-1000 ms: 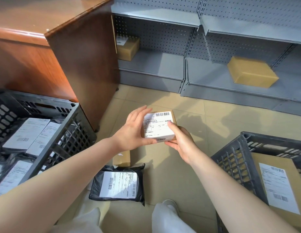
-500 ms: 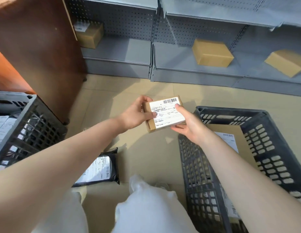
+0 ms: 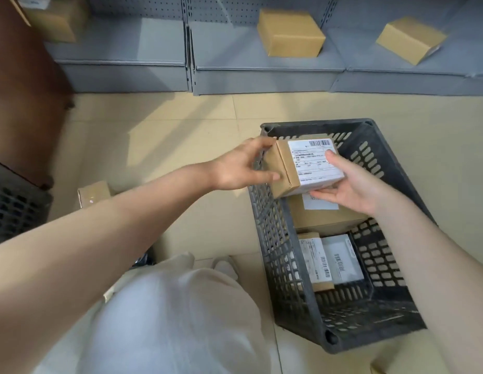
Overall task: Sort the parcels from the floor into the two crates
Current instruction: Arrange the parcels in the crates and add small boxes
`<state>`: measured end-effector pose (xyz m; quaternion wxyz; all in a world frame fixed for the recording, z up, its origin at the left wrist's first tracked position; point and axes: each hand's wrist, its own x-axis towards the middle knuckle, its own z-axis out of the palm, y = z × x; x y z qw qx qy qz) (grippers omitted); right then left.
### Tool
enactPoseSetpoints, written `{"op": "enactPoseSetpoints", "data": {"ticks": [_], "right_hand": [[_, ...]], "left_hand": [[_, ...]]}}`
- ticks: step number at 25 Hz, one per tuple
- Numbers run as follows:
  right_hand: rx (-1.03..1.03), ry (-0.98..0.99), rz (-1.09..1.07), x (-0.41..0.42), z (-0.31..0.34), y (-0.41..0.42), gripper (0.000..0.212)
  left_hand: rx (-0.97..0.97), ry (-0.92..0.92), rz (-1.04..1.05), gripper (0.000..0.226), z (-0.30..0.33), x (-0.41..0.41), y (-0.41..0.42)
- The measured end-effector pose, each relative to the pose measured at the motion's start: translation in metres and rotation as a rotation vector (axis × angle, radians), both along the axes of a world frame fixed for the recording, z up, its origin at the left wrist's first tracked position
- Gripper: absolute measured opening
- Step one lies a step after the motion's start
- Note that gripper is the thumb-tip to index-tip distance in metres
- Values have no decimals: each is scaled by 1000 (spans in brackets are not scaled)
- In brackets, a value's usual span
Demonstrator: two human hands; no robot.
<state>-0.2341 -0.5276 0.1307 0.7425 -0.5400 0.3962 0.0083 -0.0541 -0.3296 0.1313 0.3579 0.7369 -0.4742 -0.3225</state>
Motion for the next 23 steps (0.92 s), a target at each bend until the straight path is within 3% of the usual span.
{"op": "enactPoseSetpoints", "data": {"ticks": [2, 6, 10, 12, 14, 18, 23], "right_hand": [[53, 10, -55, -36, -10, -19, 45], [58, 177, -97, -101, -34, -47, 53], [-20, 404, 64, -139, -44, -65, 104], [-101, 501, 136, -147, -53, -76, 112], [-196, 584, 235, -150, -62, -80, 108], [-263, 646, 301, -141, -83, -70, 75], [-283, 592, 306, -122, -105, -54, 67]], "left_hand": [[57, -142, -141, 75, -12, -18, -10], [168, -405, -385, 61, -28, -34, -19], [229, -479, -411, 50, -37, -31, -19], [257, -495, -423, 47, -42, -30, -17], [265, -470, -427, 46, -45, -30, -13], [255, -375, -410, 46, -47, -29, -10], [236, -301, -398, 46, -50, -27, -9]]}}
